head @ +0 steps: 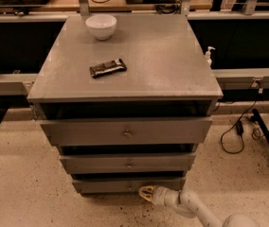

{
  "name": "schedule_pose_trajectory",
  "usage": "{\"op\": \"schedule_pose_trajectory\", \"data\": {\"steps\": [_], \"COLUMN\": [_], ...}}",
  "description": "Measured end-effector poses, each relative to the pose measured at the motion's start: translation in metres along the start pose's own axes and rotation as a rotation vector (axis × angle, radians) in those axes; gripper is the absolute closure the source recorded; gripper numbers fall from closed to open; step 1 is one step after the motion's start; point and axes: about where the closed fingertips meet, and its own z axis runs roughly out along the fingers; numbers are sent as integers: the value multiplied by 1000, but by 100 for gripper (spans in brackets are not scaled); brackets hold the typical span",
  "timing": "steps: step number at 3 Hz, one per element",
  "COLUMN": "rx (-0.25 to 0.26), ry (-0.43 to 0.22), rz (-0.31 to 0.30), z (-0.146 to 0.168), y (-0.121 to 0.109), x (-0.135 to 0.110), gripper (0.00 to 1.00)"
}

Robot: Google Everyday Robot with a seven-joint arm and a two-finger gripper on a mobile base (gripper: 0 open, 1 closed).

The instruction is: Close bottom drawer

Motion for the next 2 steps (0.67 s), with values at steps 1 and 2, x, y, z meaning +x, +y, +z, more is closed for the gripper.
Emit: {"op": "schedule_pose_trajectory", "data": {"steps": [1, 2], "rx": [11, 6], "ry": [-33, -60], "rz": [-16, -34], "z": [9, 9], "y": [-13, -15], "x": [-4, -6], "gripper": [100, 100]}}
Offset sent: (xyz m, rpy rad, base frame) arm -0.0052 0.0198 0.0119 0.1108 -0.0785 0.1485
